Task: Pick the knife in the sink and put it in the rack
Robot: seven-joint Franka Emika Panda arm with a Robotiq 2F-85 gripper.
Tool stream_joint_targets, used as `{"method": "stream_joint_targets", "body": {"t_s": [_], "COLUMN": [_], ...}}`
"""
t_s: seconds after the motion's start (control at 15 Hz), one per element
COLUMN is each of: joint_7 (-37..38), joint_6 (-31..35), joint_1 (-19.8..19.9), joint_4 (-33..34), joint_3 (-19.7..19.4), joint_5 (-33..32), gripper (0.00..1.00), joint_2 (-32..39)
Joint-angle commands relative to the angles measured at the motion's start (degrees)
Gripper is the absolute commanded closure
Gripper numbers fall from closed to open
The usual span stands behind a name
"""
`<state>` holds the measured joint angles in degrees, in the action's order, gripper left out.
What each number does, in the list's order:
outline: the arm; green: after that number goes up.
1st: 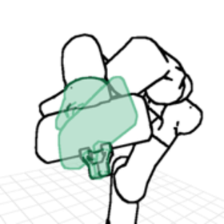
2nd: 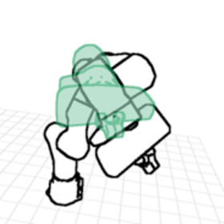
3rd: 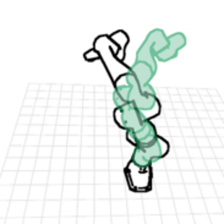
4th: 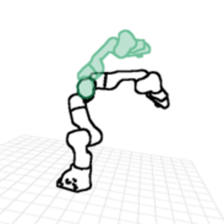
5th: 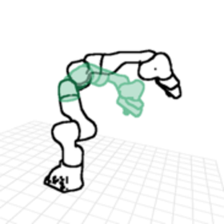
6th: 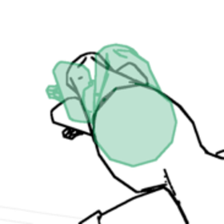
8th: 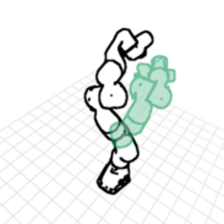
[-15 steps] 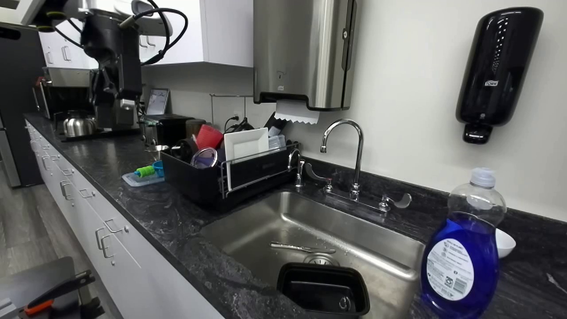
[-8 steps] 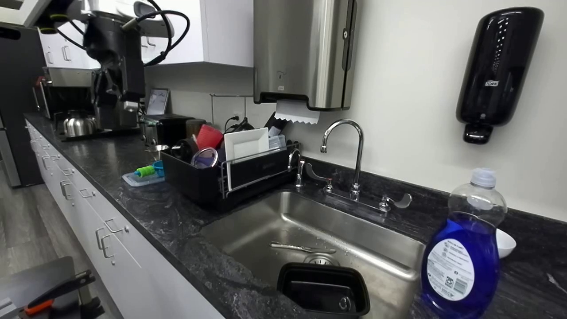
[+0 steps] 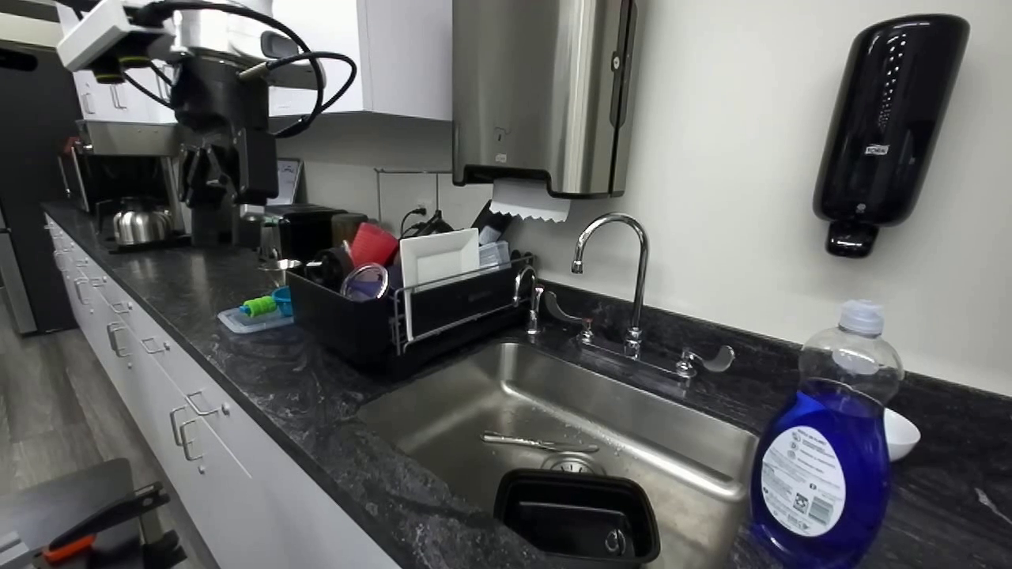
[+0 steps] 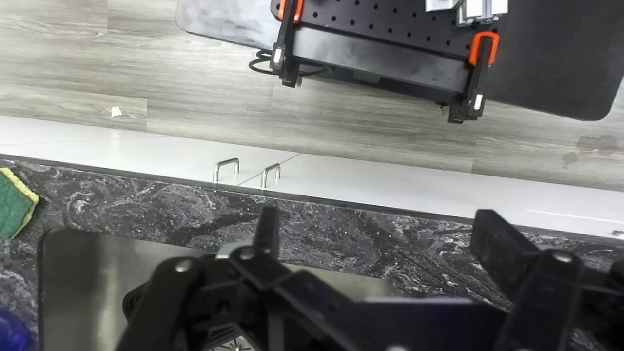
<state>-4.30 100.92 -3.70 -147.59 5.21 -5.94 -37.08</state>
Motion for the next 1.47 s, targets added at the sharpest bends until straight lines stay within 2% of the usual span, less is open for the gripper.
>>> {"method": "stream_joint_targets", "body": {"t_s": [0.0,0.2,0.67,1.0,1.4], "joint_7": [0.3,0.5,-5.0,-19.2,-30.9], "joint_6": [-0.1,1.7,13.4,21.8,26.9], "joint_1": [-0.7,-0.4,-0.6,-0.8,0.0], "joint_4": [0.1,0.0,-0.2,0.9,6.9], "joint_3": [-0.6,-0.8,-3.5,-7.3,-9.5], "joint_5": [-0.3,-0.6,-0.4,1.2,1.3], "gripper": [0.00,0.00,0.00,0.00,0.00], "joint_2": [0.0,2.1,12.9,20.4,30.9]}}
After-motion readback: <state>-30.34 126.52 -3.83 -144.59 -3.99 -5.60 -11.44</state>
